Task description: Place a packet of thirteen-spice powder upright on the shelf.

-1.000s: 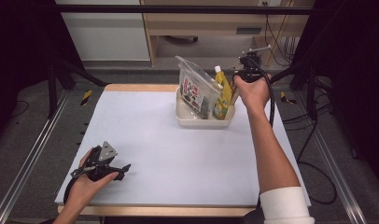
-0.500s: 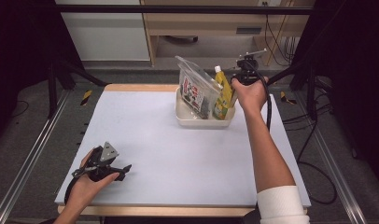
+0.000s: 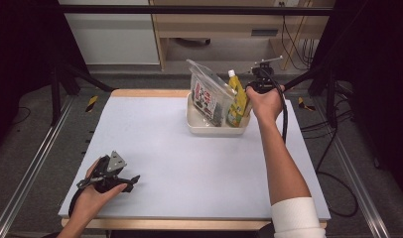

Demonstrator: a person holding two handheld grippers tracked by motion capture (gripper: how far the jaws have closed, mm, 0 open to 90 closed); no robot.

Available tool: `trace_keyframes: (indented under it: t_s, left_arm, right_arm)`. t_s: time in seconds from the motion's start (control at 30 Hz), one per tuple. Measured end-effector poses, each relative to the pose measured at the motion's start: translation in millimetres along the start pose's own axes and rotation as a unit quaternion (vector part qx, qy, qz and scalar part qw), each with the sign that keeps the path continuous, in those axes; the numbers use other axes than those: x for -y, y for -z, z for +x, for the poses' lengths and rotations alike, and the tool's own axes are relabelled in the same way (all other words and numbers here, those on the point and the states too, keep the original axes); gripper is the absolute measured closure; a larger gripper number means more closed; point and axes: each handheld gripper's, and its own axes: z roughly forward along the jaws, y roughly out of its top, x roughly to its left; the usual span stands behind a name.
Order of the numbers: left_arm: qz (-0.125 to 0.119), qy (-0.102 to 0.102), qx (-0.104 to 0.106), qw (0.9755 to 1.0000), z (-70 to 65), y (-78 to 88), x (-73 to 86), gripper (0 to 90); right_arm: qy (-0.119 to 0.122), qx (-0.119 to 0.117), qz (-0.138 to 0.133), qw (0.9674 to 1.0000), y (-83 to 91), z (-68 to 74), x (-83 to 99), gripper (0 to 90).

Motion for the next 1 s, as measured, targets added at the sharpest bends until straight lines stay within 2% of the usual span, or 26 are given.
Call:
trace_keyframes:
  t_s: [0.2,0.43,0.7,1.0]
  left_arm:
    - [-0.001,-0.002,-0.002,1.0000,0.0,1.5,-0.5,12.7]
    - [-0.002,-0.010,-0.003,0.9999,-0.8,2.2,-2.3,13.0]
    - [-0.001,-0.018,-0.004,0.9998,-2.5,3.3,-3.5,13.0]
    - [-0.003,-0.018,-0.007,0.9998,-2.0,4.2,-3.4,13.1]
  right_arm:
    - [0.006,0.005,0.001,1.0000,-3.6,1.8,1.5,67.9]
    - [-0.001,0.006,0.006,1.0000,-7.3,2.3,2.8,67.9]
    - [0.008,0.012,0.011,0.9998,-12.5,3.3,5.8,67.7]
    - [0.003,0.011,0.013,0.9998,-15.3,2.6,8.1,67.4]
